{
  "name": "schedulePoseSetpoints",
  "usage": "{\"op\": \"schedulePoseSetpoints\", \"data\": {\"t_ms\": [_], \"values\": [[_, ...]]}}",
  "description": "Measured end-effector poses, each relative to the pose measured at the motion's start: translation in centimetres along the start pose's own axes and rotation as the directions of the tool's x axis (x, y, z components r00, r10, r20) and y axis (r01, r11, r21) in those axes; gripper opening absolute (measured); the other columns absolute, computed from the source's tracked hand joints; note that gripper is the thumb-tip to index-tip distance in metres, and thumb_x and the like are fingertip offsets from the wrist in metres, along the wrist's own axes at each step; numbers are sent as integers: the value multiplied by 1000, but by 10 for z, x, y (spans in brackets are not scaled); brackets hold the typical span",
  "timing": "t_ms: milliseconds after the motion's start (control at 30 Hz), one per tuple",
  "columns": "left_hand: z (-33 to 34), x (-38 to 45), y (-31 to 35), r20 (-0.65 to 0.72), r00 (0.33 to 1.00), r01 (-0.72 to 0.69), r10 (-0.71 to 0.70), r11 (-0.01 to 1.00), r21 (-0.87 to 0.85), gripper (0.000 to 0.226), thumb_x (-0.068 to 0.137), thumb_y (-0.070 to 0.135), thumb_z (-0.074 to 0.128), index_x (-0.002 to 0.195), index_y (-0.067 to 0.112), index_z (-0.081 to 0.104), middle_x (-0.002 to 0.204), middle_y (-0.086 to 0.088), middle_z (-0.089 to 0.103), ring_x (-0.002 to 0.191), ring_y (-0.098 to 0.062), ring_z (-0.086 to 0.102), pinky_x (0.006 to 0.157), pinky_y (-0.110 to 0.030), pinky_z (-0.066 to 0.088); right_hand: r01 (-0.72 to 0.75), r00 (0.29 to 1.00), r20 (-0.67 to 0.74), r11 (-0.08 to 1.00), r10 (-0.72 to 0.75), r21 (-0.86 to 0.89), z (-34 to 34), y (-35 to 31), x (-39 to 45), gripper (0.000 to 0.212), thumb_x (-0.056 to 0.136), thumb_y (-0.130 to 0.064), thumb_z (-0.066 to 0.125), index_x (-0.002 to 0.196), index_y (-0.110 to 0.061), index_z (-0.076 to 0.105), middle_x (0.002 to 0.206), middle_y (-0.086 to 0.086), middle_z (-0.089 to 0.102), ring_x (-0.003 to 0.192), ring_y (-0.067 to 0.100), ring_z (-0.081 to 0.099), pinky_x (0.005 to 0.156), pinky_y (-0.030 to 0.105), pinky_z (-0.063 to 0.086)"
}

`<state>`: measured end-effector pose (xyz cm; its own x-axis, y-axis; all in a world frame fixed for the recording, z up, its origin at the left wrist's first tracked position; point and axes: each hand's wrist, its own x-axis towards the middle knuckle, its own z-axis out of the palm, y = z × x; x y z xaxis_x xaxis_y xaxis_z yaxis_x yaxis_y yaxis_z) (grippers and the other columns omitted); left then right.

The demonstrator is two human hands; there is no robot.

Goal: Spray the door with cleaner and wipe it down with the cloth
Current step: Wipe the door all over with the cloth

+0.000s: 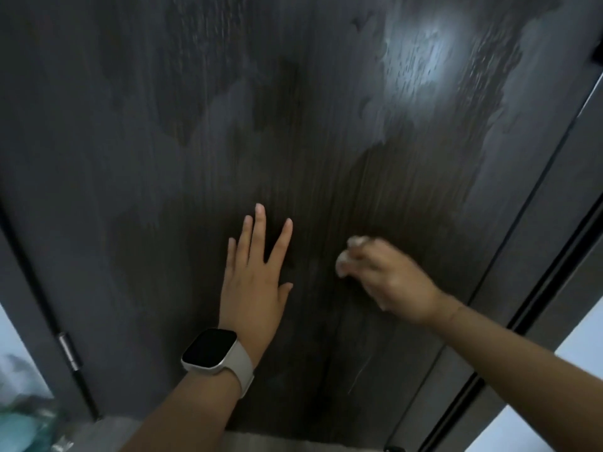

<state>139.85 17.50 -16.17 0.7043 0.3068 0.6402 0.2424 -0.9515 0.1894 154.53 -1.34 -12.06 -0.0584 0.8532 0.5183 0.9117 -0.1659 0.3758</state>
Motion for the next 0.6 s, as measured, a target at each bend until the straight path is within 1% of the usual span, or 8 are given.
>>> {"op": "schedulePoseSetpoints", "data": {"t_ms": [67,167,200,267,333,433,533,600], "values": [[2,-2,7,-12,995,-96,97,993,64,111,75,28,80,157,28,6,163,-11,-11,150,-31,-3,117,-53,12,-183,972,-161,982,173,-52,-22,23,-4,19,99,-22,50,100,-19,69,101,2,59,99,21,57,86,23,43],[17,-13,20,21,972,-236,236,962,139,112,70,31,84,156,25,13,164,-14,-1,150,-34,8,116,-57,21,-352,796,-519,936,311,22,-33,45,-13,22,91,4,58,105,-4,73,100,13,55,92,30,52,89,25,36],[24,-17,24,19,965,-260,260,955,145,112,68,32,85,156,25,16,163,-15,1,149,-34,10,115,-58,24,-372,745,-586,928,319,33,-25,47,-19,24,88,8,61,105,-4,73,102,12,52,93,30,51,89,26,37],[43,-25,32,38,955,-298,296,941,160,114,64,33,87,155,25,19,163,-15,4,149,-34,12,115,-59,25,-379,715,-614,924,334,61,3,38,-31,26,86,9,62,106,-4,73,104,9,47,93,28,49,85,29,41],[63,-33,38,52,942,-335,332,923,188,115,65,33,87,155,26,16,164,-14,3,150,-33,9,115,-57,20,-342,738,-582,933,341,113,33,20,-46,29,87,7,62,112,-6,69,105,8,49,91,27,52,79,36,45],[93,-42,45,17,938,-343,345,925,165,118,68,35,85,157,26,7,164,-11,-5,151,-30,3,119,-53,9,-255,840,-468,961,273,103,79,-7,-84,35,87,2,62,120,-9,56,111,6,52,92,22,57,81,34,44],[126,-53,43,-89,939,-315,333,933,175,119,71,38,82,157,23,1,163,-8,-13,151,-26,-5,121,-48,0,-267,924,-237,950,299,160,130,-33,-138,34,88,-9,62,121,-14,55,106,5,53,88,19,52,77,30,42],[144,-57,41,-102,940,-303,326,933,192,115,76,39,80,157,21,0,163,-8,-14,151,-25,-6,121,-49,0,-377,915,-45,891,400,255,160,-49,-176,26,90,-17,61,116,-21,59,98,-7,54,86,12,52,75,25,44]]}}
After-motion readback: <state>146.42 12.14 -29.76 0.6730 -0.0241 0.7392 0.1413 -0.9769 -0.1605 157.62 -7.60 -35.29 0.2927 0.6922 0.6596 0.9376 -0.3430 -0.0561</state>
